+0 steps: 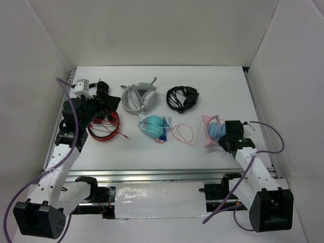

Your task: Wrap the headphones

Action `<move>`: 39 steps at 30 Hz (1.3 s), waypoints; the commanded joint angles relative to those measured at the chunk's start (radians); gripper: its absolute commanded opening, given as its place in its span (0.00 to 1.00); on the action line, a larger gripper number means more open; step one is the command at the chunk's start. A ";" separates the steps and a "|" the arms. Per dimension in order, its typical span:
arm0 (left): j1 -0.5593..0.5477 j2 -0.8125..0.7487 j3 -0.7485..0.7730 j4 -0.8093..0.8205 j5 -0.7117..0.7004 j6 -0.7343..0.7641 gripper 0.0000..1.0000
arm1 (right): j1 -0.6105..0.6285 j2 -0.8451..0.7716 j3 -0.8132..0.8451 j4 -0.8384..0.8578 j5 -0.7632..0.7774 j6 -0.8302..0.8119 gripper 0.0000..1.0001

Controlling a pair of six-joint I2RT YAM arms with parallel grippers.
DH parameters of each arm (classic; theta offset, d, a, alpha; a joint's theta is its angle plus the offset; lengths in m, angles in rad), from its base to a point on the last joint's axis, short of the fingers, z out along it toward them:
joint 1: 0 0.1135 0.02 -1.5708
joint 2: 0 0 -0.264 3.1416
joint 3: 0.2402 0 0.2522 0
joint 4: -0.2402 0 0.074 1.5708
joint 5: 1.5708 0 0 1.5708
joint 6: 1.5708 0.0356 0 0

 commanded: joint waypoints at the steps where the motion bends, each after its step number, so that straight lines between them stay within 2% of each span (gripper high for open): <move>1: -0.012 0.038 0.020 0.060 0.124 0.031 0.99 | 0.005 -0.063 0.114 0.115 -0.047 -0.154 0.20; 3: -0.045 0.064 0.031 0.084 0.178 0.045 0.99 | 0.008 -0.083 0.136 0.155 -0.167 -0.255 0.18; 7: -0.097 0.154 0.081 0.069 0.318 0.106 0.99 | 0.012 -0.102 0.220 0.192 -0.330 -0.340 0.15; 9: -0.131 0.173 0.081 0.080 0.358 0.132 0.99 | 0.023 -0.096 0.256 0.183 -0.386 -0.374 0.14; 11: -0.164 0.188 0.066 0.107 0.419 0.139 0.99 | 0.028 -0.079 0.332 0.166 -0.435 -0.392 0.09; 14: -0.206 0.196 0.058 0.141 0.439 0.165 0.99 | 0.047 -0.057 0.444 0.119 -0.424 -0.395 0.08; 18: -0.238 0.225 0.070 0.204 0.488 0.154 0.99 | 0.089 -0.021 0.576 0.052 -0.403 -0.493 0.08; 20: -0.244 0.246 0.093 0.227 0.557 0.149 0.99 | 0.126 -0.010 0.599 0.038 -0.415 -0.603 0.08; 26: -0.255 0.340 0.187 0.293 0.692 0.085 0.99 | 0.276 0.036 0.625 0.060 -0.426 -0.769 0.07; 28: -0.261 0.351 0.199 0.315 0.707 0.079 0.99 | 0.329 0.077 0.656 0.024 -0.380 -0.816 0.07; 29: -0.263 0.351 0.181 0.351 0.707 0.039 0.99 | 0.348 0.091 0.655 0.045 -0.314 -0.816 0.07; 31: -0.278 0.357 0.158 0.429 0.712 0.004 0.99 | 0.373 0.101 0.650 0.077 -0.277 -0.822 0.07; 33: -0.299 0.372 0.167 0.415 0.686 0.013 0.99 | 0.408 0.108 0.656 0.094 -0.286 -0.837 0.07; 37: -0.336 0.406 0.221 0.272 0.645 0.082 0.99 | 0.463 0.105 0.655 0.139 -0.227 -0.830 0.05; 39: -0.358 0.412 0.209 0.301 0.648 0.070 0.99 | 0.483 0.101 0.645 0.174 -0.214 -0.811 0.03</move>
